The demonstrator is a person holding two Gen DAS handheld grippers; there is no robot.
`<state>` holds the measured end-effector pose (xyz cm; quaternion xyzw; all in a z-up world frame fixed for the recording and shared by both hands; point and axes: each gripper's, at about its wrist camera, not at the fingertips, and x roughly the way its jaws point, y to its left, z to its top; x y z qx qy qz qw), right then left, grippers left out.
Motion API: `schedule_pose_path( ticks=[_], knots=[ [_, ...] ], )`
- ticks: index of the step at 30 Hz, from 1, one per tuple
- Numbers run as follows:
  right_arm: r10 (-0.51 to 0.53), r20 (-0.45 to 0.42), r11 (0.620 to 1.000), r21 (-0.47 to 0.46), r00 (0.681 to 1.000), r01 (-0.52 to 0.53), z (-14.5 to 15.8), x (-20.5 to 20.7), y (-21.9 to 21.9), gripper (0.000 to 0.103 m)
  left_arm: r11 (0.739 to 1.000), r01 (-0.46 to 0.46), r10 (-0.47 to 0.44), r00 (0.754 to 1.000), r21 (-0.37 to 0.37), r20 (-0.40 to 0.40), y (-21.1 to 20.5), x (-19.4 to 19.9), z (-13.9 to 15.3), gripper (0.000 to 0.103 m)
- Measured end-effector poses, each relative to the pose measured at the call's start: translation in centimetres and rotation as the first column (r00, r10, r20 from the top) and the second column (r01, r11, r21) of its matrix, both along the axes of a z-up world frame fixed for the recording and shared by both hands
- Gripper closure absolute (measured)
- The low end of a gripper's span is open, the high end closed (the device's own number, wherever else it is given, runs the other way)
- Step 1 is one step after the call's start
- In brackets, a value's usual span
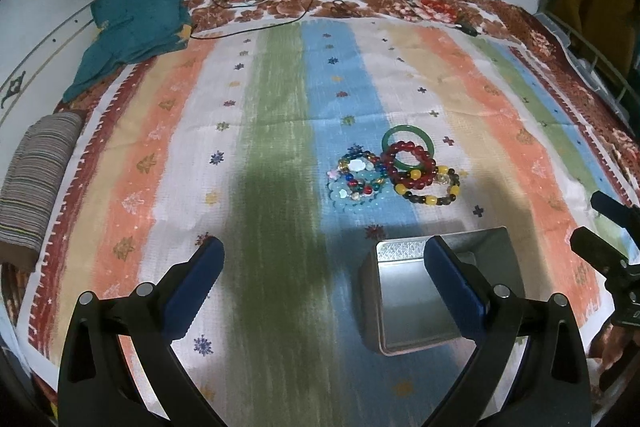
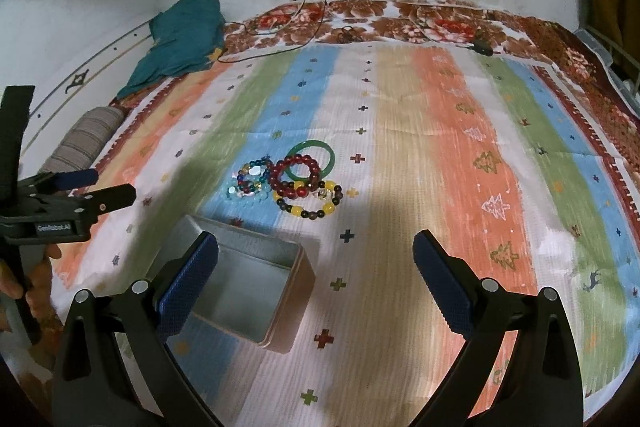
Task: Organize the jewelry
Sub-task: 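Move both grippers forward past the silver tin toward the bracelet pile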
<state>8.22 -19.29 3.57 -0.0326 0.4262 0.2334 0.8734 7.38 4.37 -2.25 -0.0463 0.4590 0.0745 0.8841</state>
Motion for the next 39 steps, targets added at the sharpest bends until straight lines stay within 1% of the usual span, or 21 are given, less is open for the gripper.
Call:
schedule_pose_path(
  ticks=[10, 30, 32, 34, 37, 39],
  knots=[
    [0.005, -0.009, 1.0, -0.028, 1.0, -0.005, -1.0, 1.6, 1.5, 0.004, 1.0, -0.003, 0.003, 1.0, 0.008, -0.019, 0.1, 2.1, -0.9, 0.006],
    [-0.014, -0.052, 0.999, -0.05, 0.999, 0.011, -3.1, 5.1, 2.7, 0.004, 0.999, -0.033, 0.034, 0.997, 0.024, -0.07, 0.8, 6.5, -3.1, 0.006],
    [-0.013, -0.059, 0.999, -0.051, 0.998, 0.01, -3.4, 5.4, 2.8, 0.004, 0.999, -0.037, 0.039, 0.996, 0.027, -0.077, 0.9, 6.9, -3.4, 0.006],
    [-0.011, -0.066, 0.999, -0.052, 0.998, 0.008, -3.6, 5.8, 2.9, 0.004, 0.999, -0.037, 0.039, 0.996, 0.019, -0.084, 1.1, 7.3, -3.6, 0.009],
    [-0.008, -0.079, 0.999, -0.054, 0.997, 0.004, -4.0, 6.4, 3.2, 0.004, 0.999, -0.041, 0.041, 0.995, 0.007, -0.093, 1.4, 8.0, -3.9, 0.01],
    [-0.015, -0.109, 0.999, -0.034, 0.994, 0.011, -4.1, 6.9, 3.1, 0.004, 0.999, -0.041, 0.042, 0.994, 0.007, -0.101, 1.4, 8.4, -4.3, 0.01]
  ],
)
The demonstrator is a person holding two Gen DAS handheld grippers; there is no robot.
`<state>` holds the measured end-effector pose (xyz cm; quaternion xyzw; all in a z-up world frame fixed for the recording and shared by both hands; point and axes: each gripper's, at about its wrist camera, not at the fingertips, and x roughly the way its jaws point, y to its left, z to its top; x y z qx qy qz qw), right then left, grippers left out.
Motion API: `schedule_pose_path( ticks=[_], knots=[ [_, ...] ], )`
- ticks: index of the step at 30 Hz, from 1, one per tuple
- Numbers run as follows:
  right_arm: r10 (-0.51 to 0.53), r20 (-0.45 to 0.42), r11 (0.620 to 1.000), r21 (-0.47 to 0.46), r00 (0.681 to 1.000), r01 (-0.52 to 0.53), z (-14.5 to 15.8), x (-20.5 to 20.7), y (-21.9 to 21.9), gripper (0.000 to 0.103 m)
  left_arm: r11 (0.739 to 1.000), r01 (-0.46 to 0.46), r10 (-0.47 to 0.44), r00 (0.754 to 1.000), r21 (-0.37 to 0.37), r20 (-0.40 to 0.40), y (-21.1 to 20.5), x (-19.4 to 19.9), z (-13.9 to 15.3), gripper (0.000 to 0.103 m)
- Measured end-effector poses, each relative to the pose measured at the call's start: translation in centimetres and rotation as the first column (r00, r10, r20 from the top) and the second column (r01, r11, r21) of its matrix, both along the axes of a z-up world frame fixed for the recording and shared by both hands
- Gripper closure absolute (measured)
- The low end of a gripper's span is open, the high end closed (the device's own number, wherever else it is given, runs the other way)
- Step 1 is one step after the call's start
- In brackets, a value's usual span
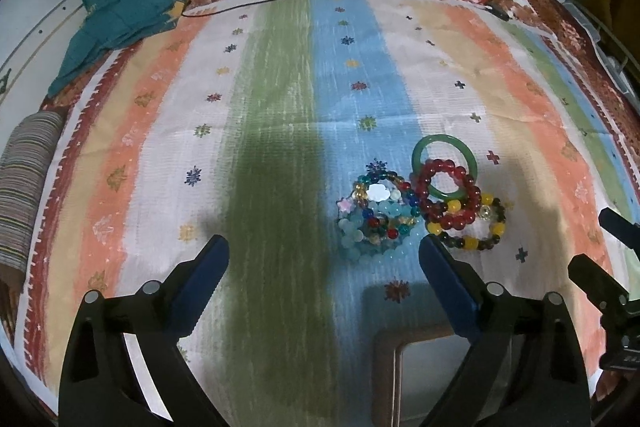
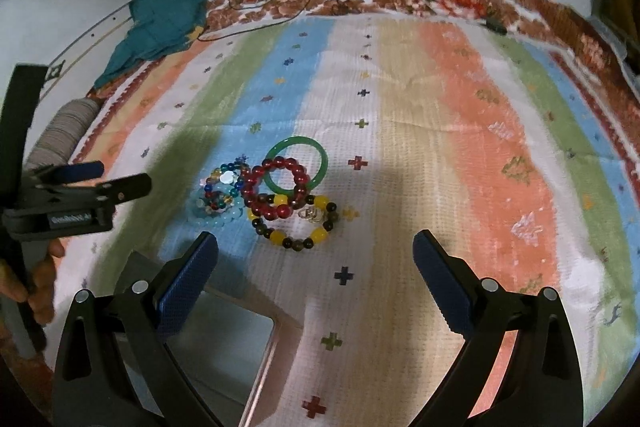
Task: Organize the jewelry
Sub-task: 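Move both grippers forward past the silver tin toward the bracelet pile, then grasp the red bead bracelet with the right gripper while the left grasps the multicolour bead bracelet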
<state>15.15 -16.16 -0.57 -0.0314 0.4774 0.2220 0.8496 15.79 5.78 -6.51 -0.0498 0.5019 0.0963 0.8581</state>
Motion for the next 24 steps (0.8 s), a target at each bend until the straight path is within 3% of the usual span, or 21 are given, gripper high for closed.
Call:
schedule_pose_path(
  ticks=[8, 20, 24],
  knots=[
    [0.001, -0.025, 1.0, -0.004, 1.0, -0.001, -0.7, 1.5, 0.8, 0.004, 1.0, -0.006, 0.006, 1.0, -0.021, -0.03, 0.6, 1.5, -1.5, 0.01],
    [0.002, -0.06, 1.0, -0.022, 0.998, -0.003, -2.5, 3.9, 2.7, 0.005, 0.998, 0.023, -0.026, 0.998, -0.055, -0.054, 0.4, 3.9, -2.7, 0.02],
    [0.009, -0.072, 0.999, -0.036, 0.997, -0.011, -3.0, 4.4, 3.2, 0.016, 0.998, 0.033, -0.037, 0.997, -0.058, -0.073, 0.2, 4.8, -3.4, 0.023]
  ],
)
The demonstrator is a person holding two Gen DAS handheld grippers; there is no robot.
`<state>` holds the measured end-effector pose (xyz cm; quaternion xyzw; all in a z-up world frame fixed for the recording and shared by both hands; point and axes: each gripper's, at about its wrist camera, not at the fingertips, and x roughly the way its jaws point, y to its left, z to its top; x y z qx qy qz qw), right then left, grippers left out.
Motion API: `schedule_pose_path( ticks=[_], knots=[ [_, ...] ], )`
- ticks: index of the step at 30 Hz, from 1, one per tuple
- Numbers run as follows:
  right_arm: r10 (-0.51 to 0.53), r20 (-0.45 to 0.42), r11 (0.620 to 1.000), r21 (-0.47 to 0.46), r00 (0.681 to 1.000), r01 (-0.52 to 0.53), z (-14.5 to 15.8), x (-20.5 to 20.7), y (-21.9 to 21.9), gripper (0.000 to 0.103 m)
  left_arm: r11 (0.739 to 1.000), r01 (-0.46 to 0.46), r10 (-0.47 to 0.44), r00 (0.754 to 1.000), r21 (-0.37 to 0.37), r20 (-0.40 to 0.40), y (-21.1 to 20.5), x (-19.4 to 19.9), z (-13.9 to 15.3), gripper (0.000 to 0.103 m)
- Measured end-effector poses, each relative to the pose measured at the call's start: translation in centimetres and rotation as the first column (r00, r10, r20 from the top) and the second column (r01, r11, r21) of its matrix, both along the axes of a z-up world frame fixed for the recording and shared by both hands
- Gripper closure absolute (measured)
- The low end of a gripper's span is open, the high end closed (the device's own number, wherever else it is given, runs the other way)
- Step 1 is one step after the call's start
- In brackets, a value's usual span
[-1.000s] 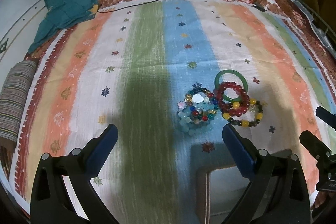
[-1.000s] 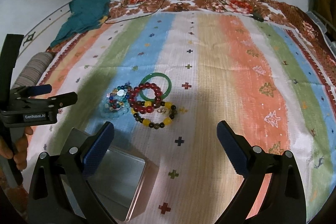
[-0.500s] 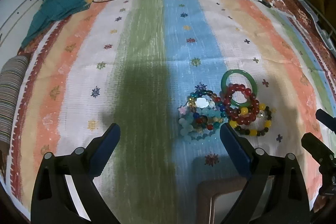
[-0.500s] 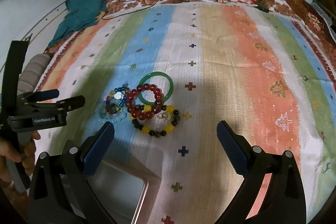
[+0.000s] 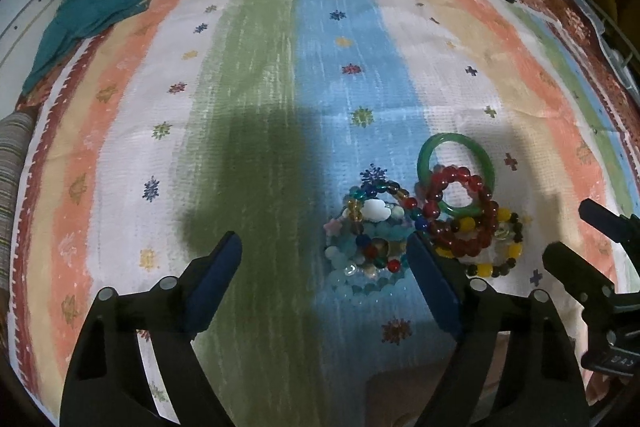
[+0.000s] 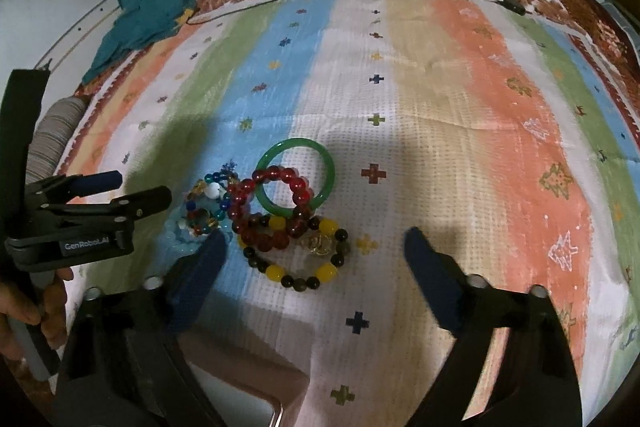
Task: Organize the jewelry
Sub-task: 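Grasp the red bead bracelet with the right gripper while the left grasps the multicolour bead bracelet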
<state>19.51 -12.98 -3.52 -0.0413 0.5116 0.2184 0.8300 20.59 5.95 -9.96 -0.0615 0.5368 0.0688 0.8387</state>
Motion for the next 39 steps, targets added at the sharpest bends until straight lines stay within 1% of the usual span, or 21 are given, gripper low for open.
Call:
schedule_pose_path(
  ticks=[3, 6, 8, 10, 14, 17, 19, 21, 26, 29, 31, 33, 35, 39],
  knots=[
    [0.004, -0.007, 1.0, -0.005, 1.0, -0.004, -0.5, 0.3, 0.2, 0.016, 1.0, 0.018, -0.018, 1.0, -0.007, -0.005, -0.3, 0.5, -0.3, 0.024],
    [0.007, -0.017, 1.0, -0.005, 1.0, -0.007, -0.9, 0.7, 0.4, 0.016, 0.999, 0.031, -0.031, 0.999, -0.007, -0.013, -0.6, 0.9, -0.6, 0.03],
    [0.011, -0.022, 1.0, -0.009, 1.0, -0.011, -1.1, 0.9, 0.6, 0.019, 0.999, 0.038, -0.038, 0.999, -0.009, -0.022, -0.7, 1.1, -1.0, 0.033],
    [0.013, -0.029, 1.0, -0.009, 0.999, -0.013, -1.3, 1.2, 0.9, 0.025, 0.999, 0.043, -0.043, 0.999, -0.015, -0.029, -0.7, 1.3, -1.2, 0.039],
    [0.022, -0.04, 1.0, -0.007, 0.999, -0.022, -1.7, 1.7, 1.5, 0.03, 0.998, 0.051, -0.052, 0.998, -0.025, -0.039, -0.7, 1.7, -1.7, 0.045],
    [0.03, -0.051, 1.0, -0.007, 0.998, -0.03, -2.1, 1.9, 1.8, 0.036, 0.998, 0.06, -0.061, 0.997, -0.032, -0.049, -0.8, 2.0, -2.1, 0.053],
    [0.031, -0.061, 0.999, -0.016, 0.998, -0.032, -2.4, 2.2, 2.0, 0.048, 0.997, 0.067, -0.069, 0.996, -0.037, -0.056, -0.9, 2.2, -2.4, 0.057],
    [0.032, -0.074, 0.999, -0.016, 0.997, -0.033, -2.8, 2.4, 2.1, 0.052, 0.996, 0.073, -0.075, 0.996, -0.044, -0.057, -0.9, 2.4, -2.5, 0.058],
    [0.036, -0.092, 0.999, -0.012, 0.995, -0.037, -3.5, 3.0, 2.3, 0.056, 0.995, 0.084, -0.089, 0.994, -0.06, -0.071, -1.1, 2.9, -3.0, 0.064],
    [0.038, -0.102, 0.999, -0.003, 0.994, -0.039, -3.8, 3.3, 2.5, 0.061, 0.994, 0.085, -0.09, 0.993, -0.065, -0.08, -1.2, 3.1, -3.3, 0.072],
    [0.05, -0.107, 0.999, 0.002, 0.993, -0.05, -3.9, 3.4, 2.8, 0.067, 0.995, 0.084, -0.089, 0.992, -0.057, -0.086, -1.2, 3.1, -3.6, 0.079],
    [0.048, -0.105, 0.999, -0.007, 0.993, -0.049, -4.0, 3.4, 3.0, 0.068, 0.996, 0.076, -0.08, 0.993, -0.049, -0.086, -1.2, 3.1, -3.6, 0.079],
    [0.039, -0.099, 0.999, -0.024, 0.994, -0.041, -4.2, 3.6, 3.1, 0.069, 0.996, 0.082, -0.086, 0.992, -0.044, -0.088, -1.2, 3.1, -3.7, 0.082],
    [0.044, -0.121, 0.999, -0.014, 0.992, -0.046, -4.7, 3.7, 3.1, 0.081, 0.995, 0.085, -0.089, 0.992, -0.044, -0.087, -1.4, 3.1, -3.9, 0.087]
  ],
)
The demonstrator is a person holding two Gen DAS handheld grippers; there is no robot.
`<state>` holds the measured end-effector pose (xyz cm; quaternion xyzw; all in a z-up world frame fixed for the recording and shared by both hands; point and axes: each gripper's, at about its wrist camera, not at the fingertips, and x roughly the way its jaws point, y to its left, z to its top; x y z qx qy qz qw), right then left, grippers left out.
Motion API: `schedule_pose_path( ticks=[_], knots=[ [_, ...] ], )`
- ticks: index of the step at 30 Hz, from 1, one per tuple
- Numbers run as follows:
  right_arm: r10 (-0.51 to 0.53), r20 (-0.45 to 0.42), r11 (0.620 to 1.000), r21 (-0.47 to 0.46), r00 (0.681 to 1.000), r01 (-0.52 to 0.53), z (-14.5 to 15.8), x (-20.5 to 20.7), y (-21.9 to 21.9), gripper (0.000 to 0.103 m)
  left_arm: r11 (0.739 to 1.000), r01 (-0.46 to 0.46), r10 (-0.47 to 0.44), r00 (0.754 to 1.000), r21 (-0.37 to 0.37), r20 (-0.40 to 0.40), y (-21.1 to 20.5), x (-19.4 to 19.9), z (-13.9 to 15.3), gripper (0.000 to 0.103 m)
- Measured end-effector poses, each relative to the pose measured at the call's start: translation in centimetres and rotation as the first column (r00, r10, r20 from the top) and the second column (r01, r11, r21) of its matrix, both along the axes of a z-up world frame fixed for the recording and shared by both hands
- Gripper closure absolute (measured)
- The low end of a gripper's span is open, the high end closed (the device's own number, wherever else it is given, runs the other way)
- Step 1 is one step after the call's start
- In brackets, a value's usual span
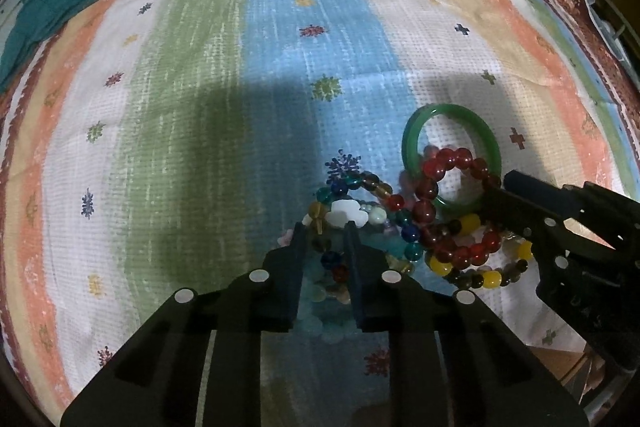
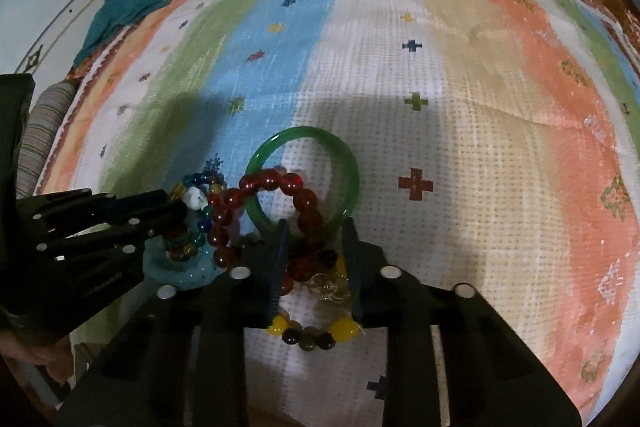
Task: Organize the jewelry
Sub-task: 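Grasp the red bead bracelet with the right gripper while the left grasps the multicolour bead bracelet, then lift both held bracelets and carry them back over the silver tin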
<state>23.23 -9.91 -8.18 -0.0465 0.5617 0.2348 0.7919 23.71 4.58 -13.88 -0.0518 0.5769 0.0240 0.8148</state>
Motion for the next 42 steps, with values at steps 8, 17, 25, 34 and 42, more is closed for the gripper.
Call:
schedule_pose_path(
  ticks=[8, 17, 25, 34, 42],
  knots=[
    [0.005, 0.024, 1.0, -0.023, 1.0, -0.005, -0.1, -0.3, 0.1, 0.088, 1.0, 0.003, -0.003, 1.0, 0.009, 0.011, -0.2, 0.1, 0.1, 0.094],
    [0.002, 0.056, 1.0, -0.019, 0.998, -0.001, 0.9, -0.6, -0.2, 0.089, 1.0, -0.011, 0.01, 0.999, 0.017, 0.043, 0.1, -0.3, 1.6, 0.094],
    [-0.011, 0.099, 0.999, -0.032, 0.995, 0.014, 2.4, -1.8, -0.4, 0.089, 1.0, -0.014, 0.013, 0.994, 0.014, 0.106, -0.4, -1.4, 4.0, 0.094],
    [-0.037, 0.181, 0.999, -0.017, 0.983, 0.04, 5.3, -3.7, -1.3, 0.089, 0.999, 0.007, -0.015, 0.986, 0.049, 0.166, -1.4, -2.5, 6.0, 0.094],
    [-0.039, 0.222, 0.998, -0.032, 0.974, 0.047, 6.3, -5.0, -1.7, 0.089, 0.997, 0.02, -0.036, 0.974, 0.073, 0.223, -2.3, -3.8, 7.7, 0.094]
  ],
)
